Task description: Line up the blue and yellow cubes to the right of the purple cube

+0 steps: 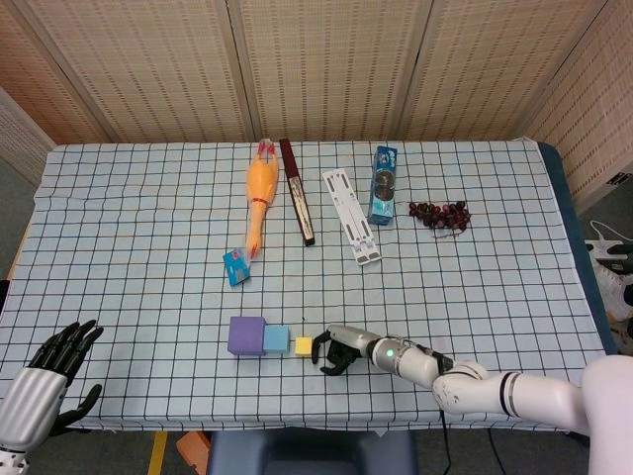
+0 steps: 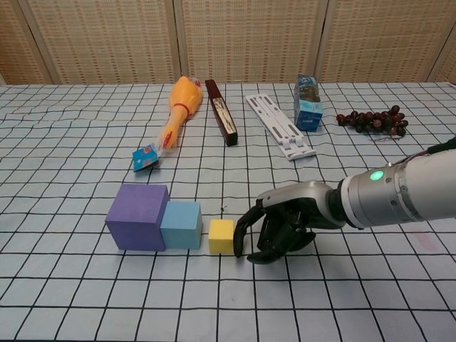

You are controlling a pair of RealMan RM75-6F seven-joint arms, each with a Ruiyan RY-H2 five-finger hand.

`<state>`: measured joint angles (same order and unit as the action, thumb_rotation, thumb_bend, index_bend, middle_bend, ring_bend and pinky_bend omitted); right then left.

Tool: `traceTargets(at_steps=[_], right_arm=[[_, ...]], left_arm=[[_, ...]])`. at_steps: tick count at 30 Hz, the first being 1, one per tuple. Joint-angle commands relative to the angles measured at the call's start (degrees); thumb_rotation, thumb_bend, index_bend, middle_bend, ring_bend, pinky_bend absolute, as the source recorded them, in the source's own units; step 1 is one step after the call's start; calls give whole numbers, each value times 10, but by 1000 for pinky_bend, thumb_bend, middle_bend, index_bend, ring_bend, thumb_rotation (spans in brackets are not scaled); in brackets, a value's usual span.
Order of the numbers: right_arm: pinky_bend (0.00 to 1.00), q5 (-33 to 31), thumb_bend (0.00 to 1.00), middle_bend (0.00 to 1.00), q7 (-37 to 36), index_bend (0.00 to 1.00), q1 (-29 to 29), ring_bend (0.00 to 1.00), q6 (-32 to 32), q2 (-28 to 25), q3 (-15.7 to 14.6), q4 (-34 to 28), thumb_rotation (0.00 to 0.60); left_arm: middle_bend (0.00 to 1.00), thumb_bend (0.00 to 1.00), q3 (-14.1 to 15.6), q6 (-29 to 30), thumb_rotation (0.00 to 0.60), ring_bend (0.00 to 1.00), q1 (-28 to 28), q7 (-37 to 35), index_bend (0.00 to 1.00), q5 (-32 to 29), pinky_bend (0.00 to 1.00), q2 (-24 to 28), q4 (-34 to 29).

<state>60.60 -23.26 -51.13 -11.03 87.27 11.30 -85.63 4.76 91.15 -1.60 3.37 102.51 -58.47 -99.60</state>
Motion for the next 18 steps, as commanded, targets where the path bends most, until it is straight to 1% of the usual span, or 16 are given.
traceTargets(at_steps=[1, 11, 18], right_arm=[[1000, 3, 319, 917, -4, 452, 2, 1000, 6, 5, 4, 5, 600], [1000, 17, 319, 917, -10, 387, 9, 1000, 18, 19, 17, 27, 600], [1000, 24, 320, 917, -12, 374, 14, 1000, 25, 25, 25, 35, 600]], left_arm=[[0, 382, 0, 0, 600, 0, 0, -2, 0, 0, 147, 0, 0], [0, 382, 0, 1, 600, 0, 0, -4, 0, 1, 147, 0, 1], [0, 381, 0, 2, 600, 0, 0, -4, 0, 1, 147, 0, 1]])
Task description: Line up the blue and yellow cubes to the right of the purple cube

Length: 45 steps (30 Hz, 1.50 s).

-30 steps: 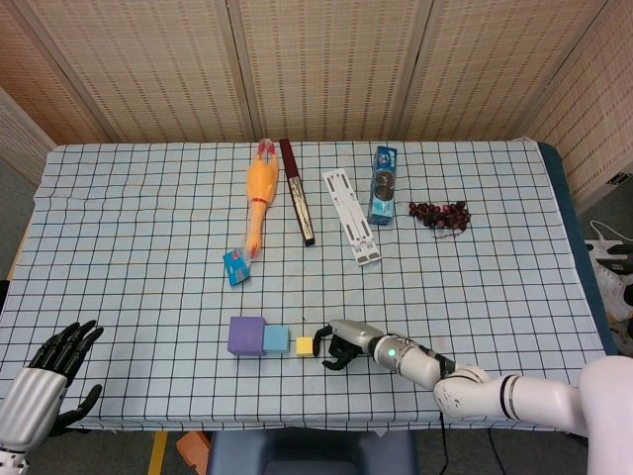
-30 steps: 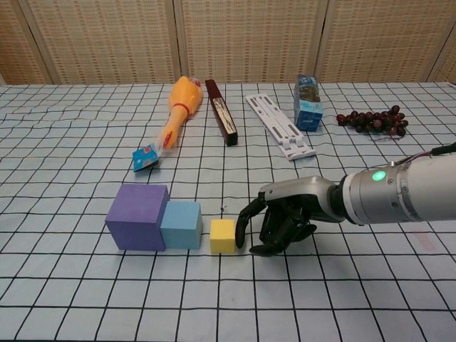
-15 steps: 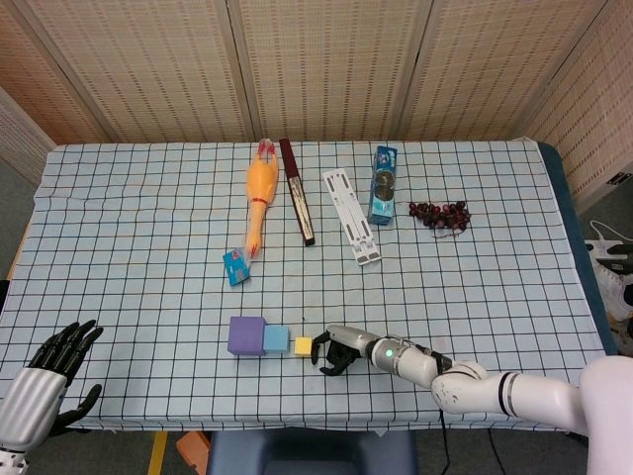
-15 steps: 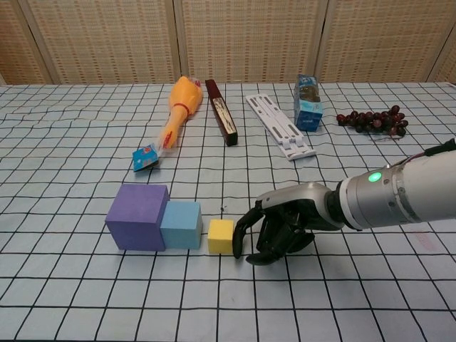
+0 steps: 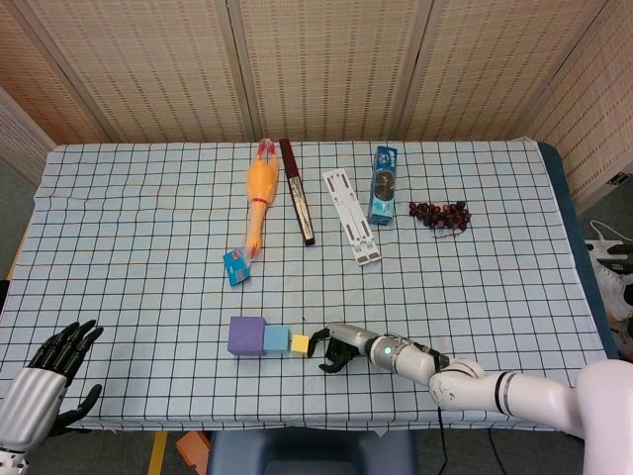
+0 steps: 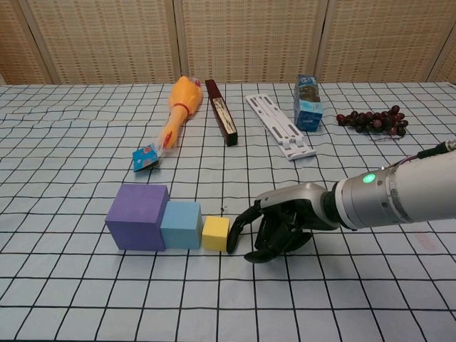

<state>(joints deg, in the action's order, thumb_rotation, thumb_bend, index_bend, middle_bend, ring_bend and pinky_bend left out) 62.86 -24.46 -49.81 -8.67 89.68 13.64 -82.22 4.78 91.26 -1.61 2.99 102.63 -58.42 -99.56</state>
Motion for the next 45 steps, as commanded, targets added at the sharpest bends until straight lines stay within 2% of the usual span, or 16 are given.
traceTargets(at_steps=[1, 35, 45], right_arm=[[1000, 2, 319, 917, -1, 374, 1, 1000, 2, 2, 2, 2, 600], [1000, 23, 318, 917, -7, 368, 19, 1000, 22, 29, 38, 28, 600], [1000, 50, 319, 917, 19, 383, 28, 1000, 15, 10, 31, 12, 600]], left_arm=[[0, 380, 0, 1, 600, 0, 0, 0, 0, 0, 147, 0, 0], [0, 379, 1, -1, 600, 0, 0, 1, 0, 2, 147, 0, 0], [0, 379, 1, -1, 600, 0, 0, 0, 0, 2, 148, 1, 1]])
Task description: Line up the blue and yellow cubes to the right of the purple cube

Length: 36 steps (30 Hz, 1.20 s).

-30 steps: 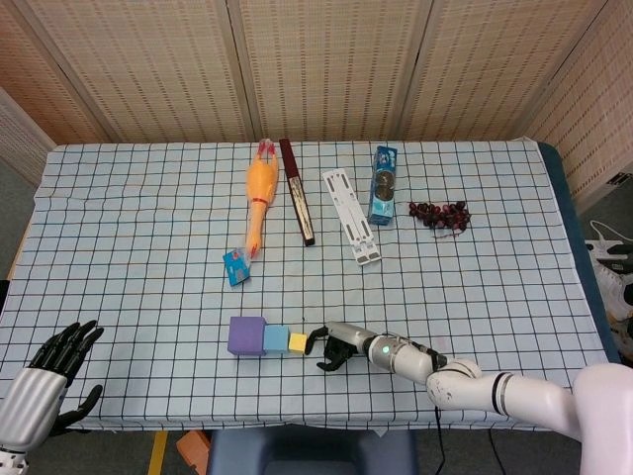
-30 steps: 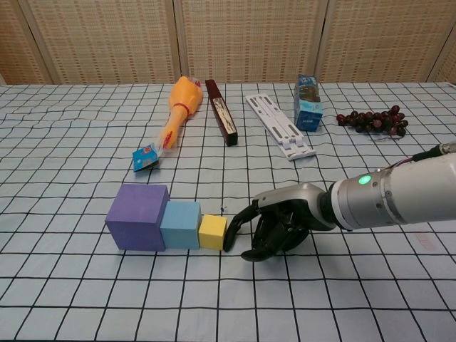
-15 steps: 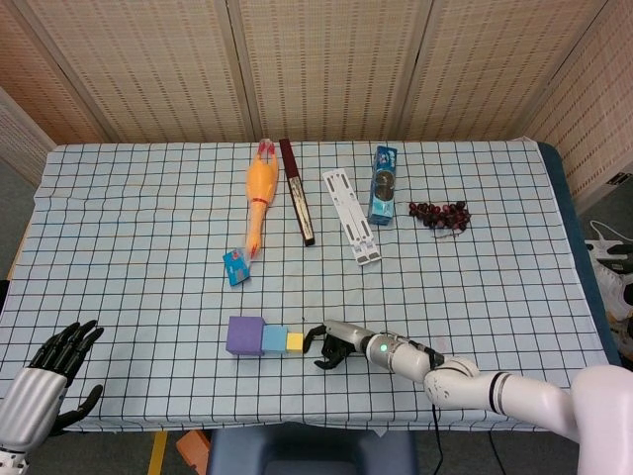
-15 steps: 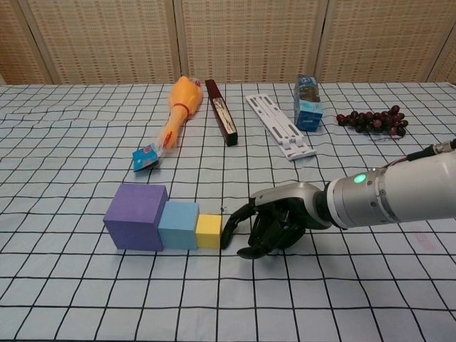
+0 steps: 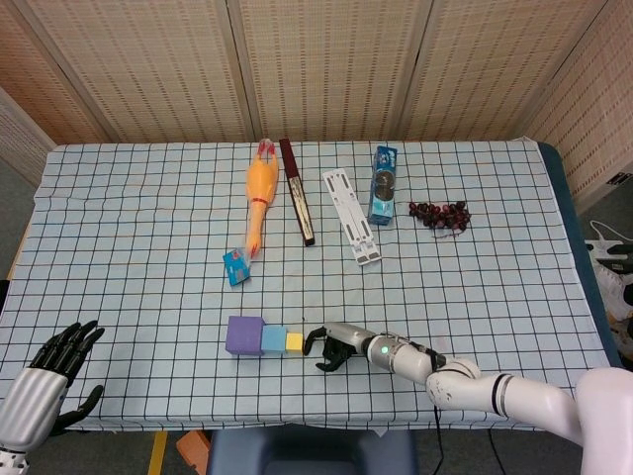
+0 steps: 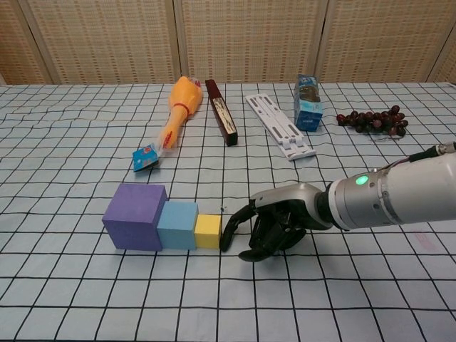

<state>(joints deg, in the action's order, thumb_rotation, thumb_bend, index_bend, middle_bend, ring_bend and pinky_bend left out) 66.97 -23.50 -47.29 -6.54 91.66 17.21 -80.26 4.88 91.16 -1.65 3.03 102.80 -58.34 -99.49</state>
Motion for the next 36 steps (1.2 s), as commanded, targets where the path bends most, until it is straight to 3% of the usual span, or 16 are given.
traceTargets(at_steps=[1, 7, 11, 14, 17, 20, 29, 36], right_arm=[[1000, 16, 319, 917, 17, 387, 5, 1000, -15, -18, -7, -14, 600], [1000, 72, 302, 917, 85, 445, 58, 974, -143, -115, -33, -102, 600], [1000, 98, 209, 877, 205, 468, 137, 856, -312, -194, -72, -160, 600], [1000, 82, 177, 803, 309, 477, 206, 779, -451, -213, -93, -182, 600], [989, 73, 172, 756, 370, 479, 263, 730, -562, -210, -108, -182, 600], [935, 78, 163, 703, 405, 479, 303, 677, -630, -207, -127, -167, 600], [751, 130, 100, 501, 401, 413, 373, 445, -757, -203, -150, -127, 600], [687, 127, 63, 387, 383, 334, 387, 318, -768, -196, -145, -100, 600]], left_arm=[[0, 379, 0, 0, 600, 0, 0, 0, 0, 1, 148, 0, 0], [0, 380, 0, -7, 600, 0, -2, 1, 0, -5, 152, 0, 1], [0, 381, -2, -22, 600, 0, -7, 4, 0, -19, 156, -1, -2], [0, 382, -3, -30, 600, 0, -10, 10, 0, -22, 161, -3, -3], [0, 379, -3, -38, 600, 0, -13, 16, 0, -25, 169, -5, -4], [0, 378, -6, -47, 600, 0, -15, 22, 0, -37, 173, -7, -3], [4, 380, -13, -74, 600, 0, -23, 43, 0, -70, 173, -13, -8], [5, 377, -10, -74, 600, 0, -22, 53, 0, -71, 173, -11, -13]])
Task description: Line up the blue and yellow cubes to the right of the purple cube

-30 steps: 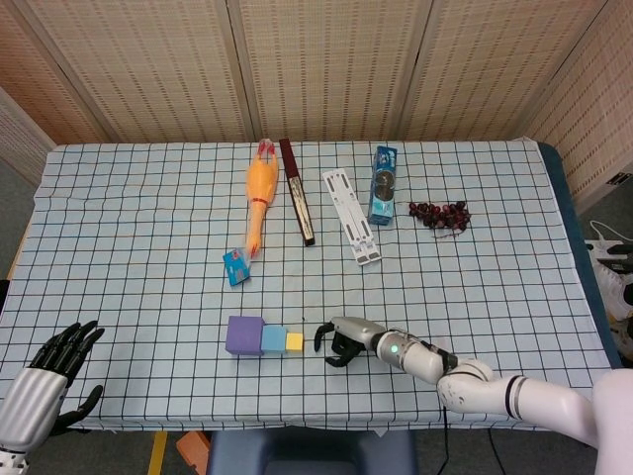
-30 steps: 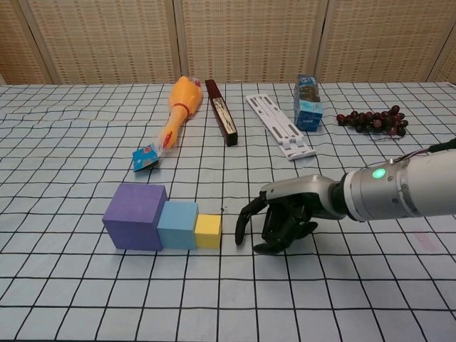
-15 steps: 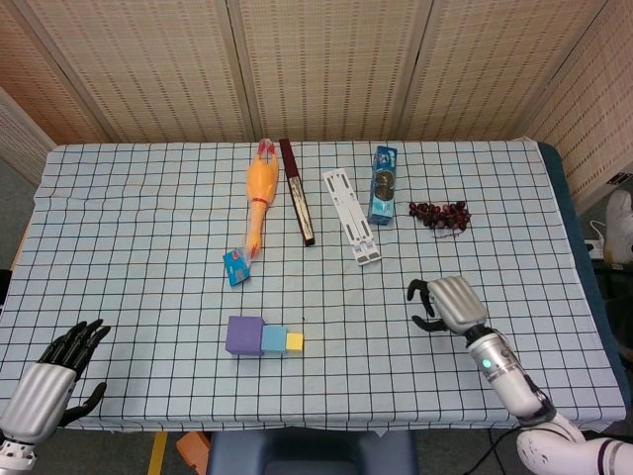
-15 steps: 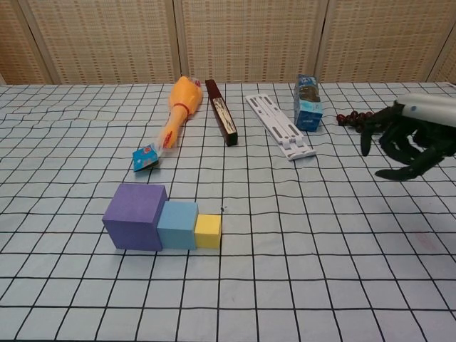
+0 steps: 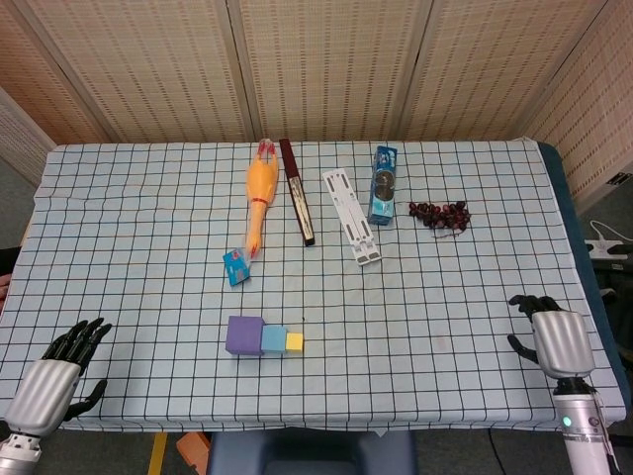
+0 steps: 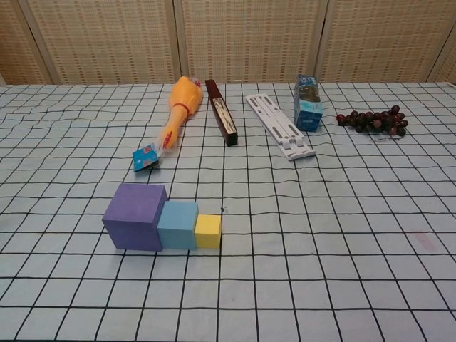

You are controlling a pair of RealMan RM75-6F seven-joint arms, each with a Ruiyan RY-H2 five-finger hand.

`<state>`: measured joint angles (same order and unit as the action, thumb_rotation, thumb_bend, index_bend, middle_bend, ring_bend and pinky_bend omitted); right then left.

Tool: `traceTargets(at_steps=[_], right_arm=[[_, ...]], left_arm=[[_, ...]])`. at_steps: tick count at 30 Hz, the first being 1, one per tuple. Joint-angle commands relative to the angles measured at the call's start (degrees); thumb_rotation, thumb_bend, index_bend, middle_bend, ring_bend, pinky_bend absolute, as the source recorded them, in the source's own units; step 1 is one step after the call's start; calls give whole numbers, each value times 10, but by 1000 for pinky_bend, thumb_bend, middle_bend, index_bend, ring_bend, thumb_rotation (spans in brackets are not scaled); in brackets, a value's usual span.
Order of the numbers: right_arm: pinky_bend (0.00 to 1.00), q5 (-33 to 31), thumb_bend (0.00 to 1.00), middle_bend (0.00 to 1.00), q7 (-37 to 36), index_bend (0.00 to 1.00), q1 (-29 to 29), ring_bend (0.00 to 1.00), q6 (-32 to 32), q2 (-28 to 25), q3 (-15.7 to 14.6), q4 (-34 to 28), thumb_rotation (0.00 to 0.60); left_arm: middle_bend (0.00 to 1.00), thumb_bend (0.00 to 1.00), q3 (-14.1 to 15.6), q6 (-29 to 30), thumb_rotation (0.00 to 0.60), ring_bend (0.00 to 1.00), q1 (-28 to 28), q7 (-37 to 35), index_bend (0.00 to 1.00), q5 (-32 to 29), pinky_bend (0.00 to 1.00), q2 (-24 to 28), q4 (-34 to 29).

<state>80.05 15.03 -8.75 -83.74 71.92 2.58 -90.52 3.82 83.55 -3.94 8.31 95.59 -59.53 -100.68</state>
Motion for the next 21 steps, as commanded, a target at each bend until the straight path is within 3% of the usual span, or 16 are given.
traceTargets(at_steps=[1, 21], right_arm=[[686, -4, 62, 384, -3, 331, 1, 314, 8, 0, 0, 1, 600], [677, 8, 62, 382, 1, 331, 7, 312, 27, -12, -9, -5, 600]], left_arm=[[5, 377, 1, 3, 600, 0, 1, 0, 0, 2, 173, 1, -1], [20, 381, -6, 7, 600, 0, 6, -4, 6, -25, 175, 5, -2]])
